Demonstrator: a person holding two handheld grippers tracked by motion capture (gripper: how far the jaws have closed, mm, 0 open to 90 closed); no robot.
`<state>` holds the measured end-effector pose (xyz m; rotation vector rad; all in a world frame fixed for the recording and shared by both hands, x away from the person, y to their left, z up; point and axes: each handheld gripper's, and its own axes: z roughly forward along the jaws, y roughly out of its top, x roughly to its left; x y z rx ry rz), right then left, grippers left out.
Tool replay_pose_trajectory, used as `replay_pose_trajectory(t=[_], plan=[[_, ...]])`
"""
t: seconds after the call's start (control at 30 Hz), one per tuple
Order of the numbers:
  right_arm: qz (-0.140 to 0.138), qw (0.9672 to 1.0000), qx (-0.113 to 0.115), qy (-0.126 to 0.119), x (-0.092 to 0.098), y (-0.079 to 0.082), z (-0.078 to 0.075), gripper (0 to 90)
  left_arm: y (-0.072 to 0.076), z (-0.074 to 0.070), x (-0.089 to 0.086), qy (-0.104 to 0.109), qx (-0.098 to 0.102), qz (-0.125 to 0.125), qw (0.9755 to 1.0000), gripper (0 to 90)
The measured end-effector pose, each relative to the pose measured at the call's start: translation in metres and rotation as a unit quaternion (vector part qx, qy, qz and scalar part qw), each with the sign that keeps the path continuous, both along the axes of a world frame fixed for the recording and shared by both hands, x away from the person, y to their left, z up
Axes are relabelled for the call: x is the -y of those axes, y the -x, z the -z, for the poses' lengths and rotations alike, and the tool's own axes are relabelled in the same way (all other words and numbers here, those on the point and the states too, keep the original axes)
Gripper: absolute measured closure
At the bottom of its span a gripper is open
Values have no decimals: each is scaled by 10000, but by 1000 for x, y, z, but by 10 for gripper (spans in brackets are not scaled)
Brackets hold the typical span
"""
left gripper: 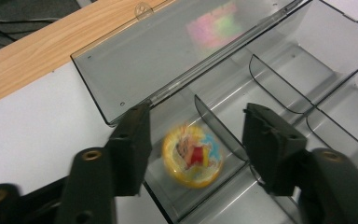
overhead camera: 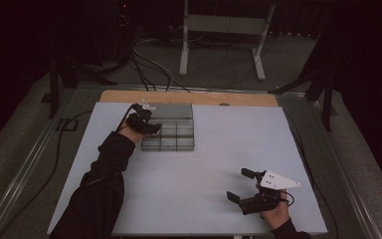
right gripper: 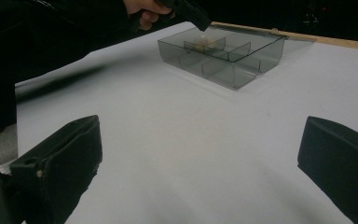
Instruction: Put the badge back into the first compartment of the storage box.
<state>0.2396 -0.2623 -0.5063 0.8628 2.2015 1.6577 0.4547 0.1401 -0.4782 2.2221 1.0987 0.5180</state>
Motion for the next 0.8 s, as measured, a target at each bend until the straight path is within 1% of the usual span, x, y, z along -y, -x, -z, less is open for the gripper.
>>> replay_pose_trajectory(t=[0.07,0.1,0.13,0.2,0.23,0.27,0.3,0.33,0.4,0.43,0.47,0.5,0.57,0.6,0.67,0.73,0.8], plan=[[-3,10000,-2,-8,0,0,0,0,0,-1,0,6,5,-23,10000,317],[0,10000,2,-11,0,0,0,0,1,-3,-1,130,-61,-51,9999,317],[3,10000,17,-11,0,0,0,0,1,-4,-2,152,-69,-38,9999,261],[3,10000,15,-20,1,0,0,0,3,-7,-2,189,-107,-55,9997,211],[2,10000,15,-17,0,0,-1,0,4,-9,-2,260,-130,-30,9996,185],[2,10000,15,-17,0,0,-1,0,4,-9,-2,260,-130,-30,9996,166],[1,10000,17,-16,0,0,-1,0,7,-12,-3,353,-152,-16,9993,166],[2,10000,21,-12,1,1,-1,0,8,-14,-3,454,-191,44,9988,124],[6,10000,21,-18,1,0,-1,0,13,-19,-3,541,-157,98,9984,86],[7,10000,16,-13,1,0,-1,0,15,-21,-4,628,-156,160,9978,70],[7,10000,16,-13,1,0,-1,0,15,-21,-4,628,-156,160,9978,44],[7,10000,15,-10,1,0,-1,0,19,-26,-4,808,-210,259,9962,44],[-2,10000,10,6,0,0,0,0,25,-30,-4,898,-229,383,9950,10],[-6,10000,6,10,0,0,0,0,27,-32,-4,978,-220,455,9939,8],[-5,10000,13,16,0,0,-1,0,32,-36,-6,1146,-262,598,9913,3],[4,10000,20,17,0,0,-1,0,39,-38,-8,1253,-242,729,9891,3],[5,10000,16,-12,1,0,-1,0,46,-39,-12,1299,-198,806,9880,3]])
